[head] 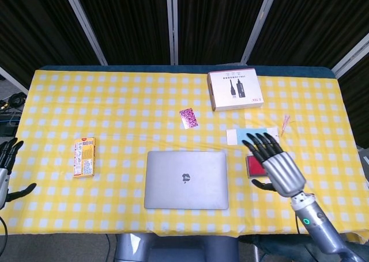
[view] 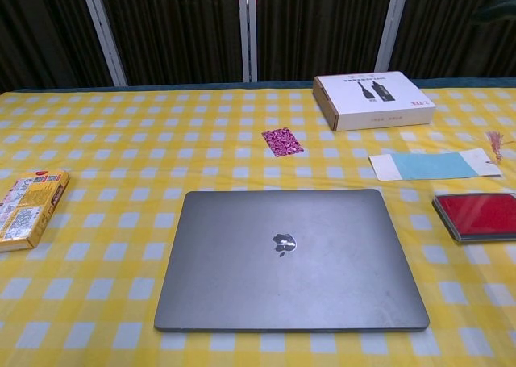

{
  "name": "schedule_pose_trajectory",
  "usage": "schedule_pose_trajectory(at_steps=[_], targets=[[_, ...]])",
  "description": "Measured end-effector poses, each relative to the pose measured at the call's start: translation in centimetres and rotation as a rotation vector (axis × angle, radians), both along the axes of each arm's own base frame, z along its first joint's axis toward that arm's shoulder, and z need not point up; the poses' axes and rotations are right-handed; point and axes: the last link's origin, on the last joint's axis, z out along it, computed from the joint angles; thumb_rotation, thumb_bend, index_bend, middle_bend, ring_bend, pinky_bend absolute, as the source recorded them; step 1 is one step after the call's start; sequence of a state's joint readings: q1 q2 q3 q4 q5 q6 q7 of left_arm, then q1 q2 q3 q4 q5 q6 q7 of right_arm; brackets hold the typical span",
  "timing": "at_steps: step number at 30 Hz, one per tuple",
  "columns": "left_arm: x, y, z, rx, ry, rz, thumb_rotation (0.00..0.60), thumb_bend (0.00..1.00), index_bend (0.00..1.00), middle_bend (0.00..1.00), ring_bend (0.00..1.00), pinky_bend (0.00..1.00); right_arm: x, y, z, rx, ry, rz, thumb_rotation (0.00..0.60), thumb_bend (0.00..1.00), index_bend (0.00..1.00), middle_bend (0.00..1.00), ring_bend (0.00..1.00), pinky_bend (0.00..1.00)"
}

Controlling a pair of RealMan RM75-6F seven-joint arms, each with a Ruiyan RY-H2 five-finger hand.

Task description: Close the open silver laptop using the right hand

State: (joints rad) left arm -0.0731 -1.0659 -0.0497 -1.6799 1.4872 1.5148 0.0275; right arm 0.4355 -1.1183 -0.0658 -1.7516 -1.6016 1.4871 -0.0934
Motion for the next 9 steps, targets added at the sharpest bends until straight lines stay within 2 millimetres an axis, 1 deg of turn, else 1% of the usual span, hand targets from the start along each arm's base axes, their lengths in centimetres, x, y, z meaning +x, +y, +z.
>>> schedule_pose_trajectory(at_steps=[2, 5, 9], targets=[[0.0, 0.0, 0.0, -0.001, -0.002, 0.000, 0.600, 0.00, 0.00, 0.00, 0.00, 0.00, -1.9, 0.9, 1.1, -0.067, 0.002, -0.033, 0.600, 0.00, 0.00, 0.00, 0.00, 0.00], [-0.1, 0.0, -0.1, -0.005, -0.006, 0.001, 0.600, 0.00, 0.00, 0.00, 0.00, 0.00, -4.4, 2.4, 1.8, -0.127, 0.014, -0.093, 0.600, 0.00, 0.00, 0.00, 0.00, 0.00], [0.0, -0.1, -0.3, -0.013, -0.008, -0.003, 0.600, 0.00, 0.00, 0.00, 0.00, 0.00, -6.6, 4.1, 1.9, -0.163, 0.035, -0.166, 0.600, 0.00, 0.00, 0.00, 0.00, 0.00]])
